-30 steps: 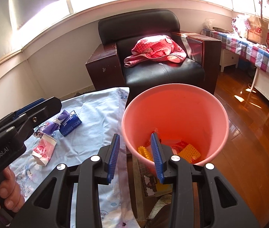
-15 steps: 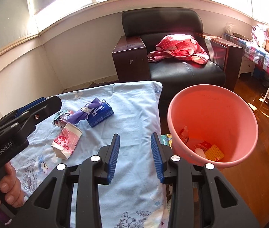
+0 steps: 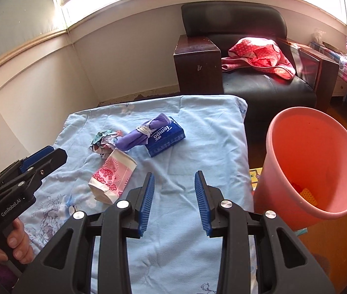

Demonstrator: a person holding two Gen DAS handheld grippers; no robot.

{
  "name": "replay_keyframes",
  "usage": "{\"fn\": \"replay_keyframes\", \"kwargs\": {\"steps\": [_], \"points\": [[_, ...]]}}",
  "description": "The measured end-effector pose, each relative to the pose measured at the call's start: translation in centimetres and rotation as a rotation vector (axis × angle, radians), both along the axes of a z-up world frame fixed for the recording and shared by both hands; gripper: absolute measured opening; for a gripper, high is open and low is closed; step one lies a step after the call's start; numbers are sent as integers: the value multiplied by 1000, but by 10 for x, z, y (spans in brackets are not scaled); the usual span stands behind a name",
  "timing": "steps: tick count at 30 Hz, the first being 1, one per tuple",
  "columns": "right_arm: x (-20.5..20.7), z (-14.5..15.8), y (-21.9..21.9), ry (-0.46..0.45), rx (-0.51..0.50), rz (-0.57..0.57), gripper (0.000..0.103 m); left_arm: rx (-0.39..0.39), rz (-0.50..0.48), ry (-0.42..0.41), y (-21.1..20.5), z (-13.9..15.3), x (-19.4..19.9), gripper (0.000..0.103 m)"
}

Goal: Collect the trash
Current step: 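Move both open tools back over the remaining trash on the table, then close the left gripper on the crumpled colourful paper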

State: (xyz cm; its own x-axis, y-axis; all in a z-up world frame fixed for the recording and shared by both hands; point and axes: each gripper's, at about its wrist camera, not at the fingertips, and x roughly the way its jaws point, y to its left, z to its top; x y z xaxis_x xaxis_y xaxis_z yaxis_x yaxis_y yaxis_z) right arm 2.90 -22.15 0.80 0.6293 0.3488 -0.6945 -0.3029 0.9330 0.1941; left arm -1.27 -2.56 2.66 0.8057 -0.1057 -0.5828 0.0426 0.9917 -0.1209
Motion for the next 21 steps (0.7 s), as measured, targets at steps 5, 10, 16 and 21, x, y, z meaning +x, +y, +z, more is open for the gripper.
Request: {"fn": "replay_keyframes", "kwargs": {"steps": [5, 10, 16, 21], "points": [[9, -6, 17, 28, 30, 41, 35, -16, 52, 24, 28, -11, 3, 48], [15, -14, 25, 49, 38, 55, 35, -62, 70, 71, 47, -23, 23, 48], [22, -25, 20, 82, 46, 42, 35, -133, 66, 139, 55, -36, 63, 48], [29, -32, 17, 98, 38, 32, 35, -126, 43, 138, 45, -43, 91, 48]]}}
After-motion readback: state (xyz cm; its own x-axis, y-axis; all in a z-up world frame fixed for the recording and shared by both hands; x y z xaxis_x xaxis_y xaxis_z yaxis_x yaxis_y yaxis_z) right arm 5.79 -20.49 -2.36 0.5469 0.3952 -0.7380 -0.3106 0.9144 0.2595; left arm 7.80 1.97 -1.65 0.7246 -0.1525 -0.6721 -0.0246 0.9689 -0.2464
